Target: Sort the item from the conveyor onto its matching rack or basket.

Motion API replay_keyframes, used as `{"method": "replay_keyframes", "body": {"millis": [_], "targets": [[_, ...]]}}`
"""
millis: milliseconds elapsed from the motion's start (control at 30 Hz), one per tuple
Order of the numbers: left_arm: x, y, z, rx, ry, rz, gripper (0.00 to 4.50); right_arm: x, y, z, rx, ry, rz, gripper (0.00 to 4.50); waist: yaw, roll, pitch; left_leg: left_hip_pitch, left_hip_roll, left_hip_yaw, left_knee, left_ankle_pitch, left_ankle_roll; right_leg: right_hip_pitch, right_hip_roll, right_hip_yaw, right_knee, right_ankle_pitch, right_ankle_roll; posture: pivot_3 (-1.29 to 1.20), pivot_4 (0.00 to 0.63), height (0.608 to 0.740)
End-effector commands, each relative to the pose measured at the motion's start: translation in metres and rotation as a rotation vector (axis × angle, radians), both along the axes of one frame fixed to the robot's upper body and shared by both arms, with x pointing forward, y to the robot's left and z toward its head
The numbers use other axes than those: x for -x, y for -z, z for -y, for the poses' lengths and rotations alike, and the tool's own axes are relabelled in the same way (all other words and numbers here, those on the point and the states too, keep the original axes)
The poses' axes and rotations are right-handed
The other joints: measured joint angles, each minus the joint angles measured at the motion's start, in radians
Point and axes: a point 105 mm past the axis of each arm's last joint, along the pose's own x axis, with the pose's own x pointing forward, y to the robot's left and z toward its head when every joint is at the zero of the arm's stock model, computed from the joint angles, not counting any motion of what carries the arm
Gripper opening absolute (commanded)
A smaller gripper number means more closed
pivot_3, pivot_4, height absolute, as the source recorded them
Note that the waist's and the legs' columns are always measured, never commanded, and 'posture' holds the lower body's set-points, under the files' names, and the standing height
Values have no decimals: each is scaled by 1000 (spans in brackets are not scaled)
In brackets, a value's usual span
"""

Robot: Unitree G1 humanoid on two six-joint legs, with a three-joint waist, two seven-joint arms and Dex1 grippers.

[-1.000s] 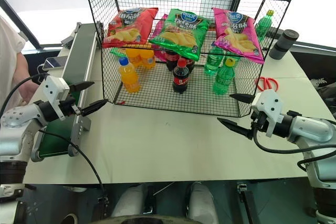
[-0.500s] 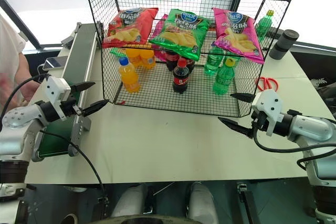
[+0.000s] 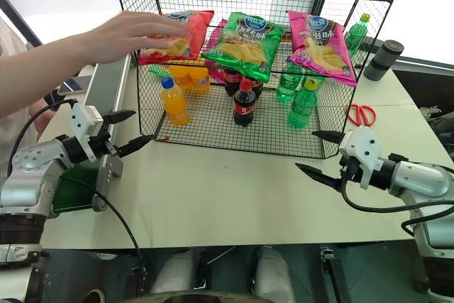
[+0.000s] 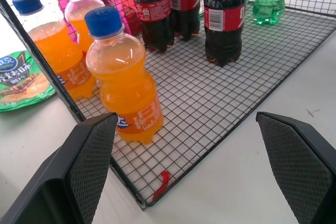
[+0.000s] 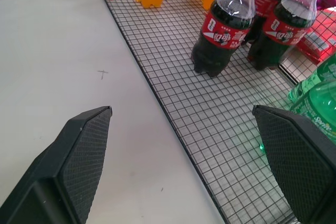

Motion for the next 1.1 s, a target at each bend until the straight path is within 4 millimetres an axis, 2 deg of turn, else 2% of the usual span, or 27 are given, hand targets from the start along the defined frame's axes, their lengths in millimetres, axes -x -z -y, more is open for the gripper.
{"method": "replay_keyframes", "body": {"millis": [33, 633, 967, 1100], "targets": [[0, -4, 4, -9, 13, 26, 4500, 2, -14, 0, 25, -3, 68, 4468, 0, 0, 0, 0, 0, 0, 0, 0, 0, 0, 0, 0, 0, 0, 0, 0, 150, 740], [2, -2, 11, -12, 35, -6, 4500, 4, -14, 0, 42, -8, 58, 4468, 0, 0, 0, 0, 0, 0, 0, 0, 0, 0, 0, 0, 0, 0, 0, 0, 150, 740], [-7, -9, 17, -7, 42, 24, 4500, 1, -16, 1, 61, -4, 78, 4468, 1, 0, 0, 0, 0, 0, 0, 0, 0, 0, 0, 0, 0, 0, 0, 0, 150, 740], [-6, -5, 17, -3, 42, 12, 4500, 2, -15, 2, 75, -4, 81, 4468, 0, 0, 0, 0, 0, 0, 0, 1, -1, 0, 0, 0, 0, 0, 0, 0, 150, 740]]}}
